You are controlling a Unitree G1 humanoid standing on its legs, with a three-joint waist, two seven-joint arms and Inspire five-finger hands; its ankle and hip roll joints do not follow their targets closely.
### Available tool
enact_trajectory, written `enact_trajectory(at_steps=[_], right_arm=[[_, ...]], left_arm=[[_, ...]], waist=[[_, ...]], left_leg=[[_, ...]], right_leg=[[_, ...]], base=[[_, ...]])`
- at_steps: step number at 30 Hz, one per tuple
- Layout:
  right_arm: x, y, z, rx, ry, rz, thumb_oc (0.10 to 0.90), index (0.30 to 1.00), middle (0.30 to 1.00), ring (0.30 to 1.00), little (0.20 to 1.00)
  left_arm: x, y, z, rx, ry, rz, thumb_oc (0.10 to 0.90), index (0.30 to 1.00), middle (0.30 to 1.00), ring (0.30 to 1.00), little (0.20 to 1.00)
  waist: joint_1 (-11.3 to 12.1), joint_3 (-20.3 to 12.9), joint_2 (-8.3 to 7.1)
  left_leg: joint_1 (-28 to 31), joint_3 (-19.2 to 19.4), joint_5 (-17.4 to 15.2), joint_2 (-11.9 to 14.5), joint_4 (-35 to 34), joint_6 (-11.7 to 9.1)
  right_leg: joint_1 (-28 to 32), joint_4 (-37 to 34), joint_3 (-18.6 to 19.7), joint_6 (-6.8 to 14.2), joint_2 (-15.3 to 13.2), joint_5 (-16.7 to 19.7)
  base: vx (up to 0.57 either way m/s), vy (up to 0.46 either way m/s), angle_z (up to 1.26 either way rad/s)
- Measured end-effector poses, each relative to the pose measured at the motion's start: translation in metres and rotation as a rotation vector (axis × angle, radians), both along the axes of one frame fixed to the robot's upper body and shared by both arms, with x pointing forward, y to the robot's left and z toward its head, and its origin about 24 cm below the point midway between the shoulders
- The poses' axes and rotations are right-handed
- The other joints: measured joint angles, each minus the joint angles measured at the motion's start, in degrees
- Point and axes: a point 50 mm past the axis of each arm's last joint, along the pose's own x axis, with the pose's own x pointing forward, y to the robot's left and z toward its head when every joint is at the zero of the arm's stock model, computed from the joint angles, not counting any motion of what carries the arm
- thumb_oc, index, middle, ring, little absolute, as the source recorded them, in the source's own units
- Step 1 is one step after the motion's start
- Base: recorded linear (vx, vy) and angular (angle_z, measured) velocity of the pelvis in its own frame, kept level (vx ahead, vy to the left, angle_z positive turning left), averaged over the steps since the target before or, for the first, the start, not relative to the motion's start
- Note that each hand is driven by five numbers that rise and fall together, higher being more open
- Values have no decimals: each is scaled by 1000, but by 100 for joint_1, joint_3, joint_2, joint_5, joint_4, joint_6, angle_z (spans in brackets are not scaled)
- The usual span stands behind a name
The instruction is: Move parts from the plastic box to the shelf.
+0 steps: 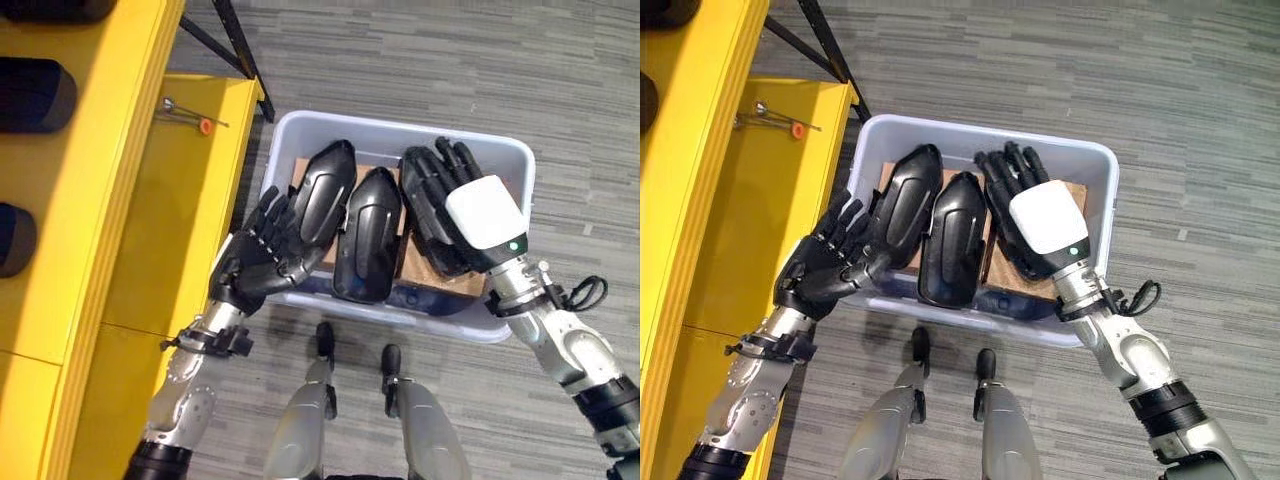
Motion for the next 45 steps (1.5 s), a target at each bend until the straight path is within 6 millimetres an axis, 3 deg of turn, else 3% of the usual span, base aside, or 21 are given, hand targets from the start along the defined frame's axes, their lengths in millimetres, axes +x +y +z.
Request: enact_trajectory(at_steps=[6,11,19,30,37,45], right_arm=[[-5,-20,-9,-5,96,-73,900,1000,1000,1000,1000],[-6,-31,-18,-50,306,-115,900,1000,1000,1000,1000],[-13,-50,-49,-167,528,-168,900,1000,1000,1000,1000],[-12,-47,-58,-158,552,-149,900,1000,1000,1000,1000],[-1,-35,-58,-80,398,-153,900,1000,1000,1000,1000],[16,-46,-64,-81,388,-267,900,1000,1000,1000,1000]], left_arm=[[-1,0,1,-1,-6,-4,900,1000,1000,1000,1000],[-1,0,1,0,-9,-10,900,1000,1000,1000,1000],[-3,2,0,9,-10,-18,900,1000,1000,1000,1000],[-3,4,-2,11,-1,-8,900,1000,1000,1000,1000],[-2,8,-1,13,-3,11,900,1000,1000,1000,1000],[3,6,6,15,-34,4,900,1000,1000,1000,1000]], waist=[[-8,-3,-6],[-23,-3,-19],[-16,-13,-301],[19,-1,-366],[21,2,-366],[164,11,-239]], left_leg=[[8,1,-13,4,-4,0],[2,4,-17,20,-2,-5],[-47,-5,-15,29,0,-11],[-219,-25,-2,27,15,-26],[-229,-27,-3,29,10,-28],[-414,-27,16,20,11,-38]], right_leg=[[30,-52,-4,3,19,5],[4,-37,22,0,62,8],[-27,-60,20,-4,93,12],[-163,-71,-49,-6,94,16],[-173,-82,-46,-4,95,14],[-376,-29,-54,-4,71,12]], base=[[6,0,0],[-23,-33,-2],[-44,-68,0],[-39,-50,3],[0,0,0],[-5,3,1]])
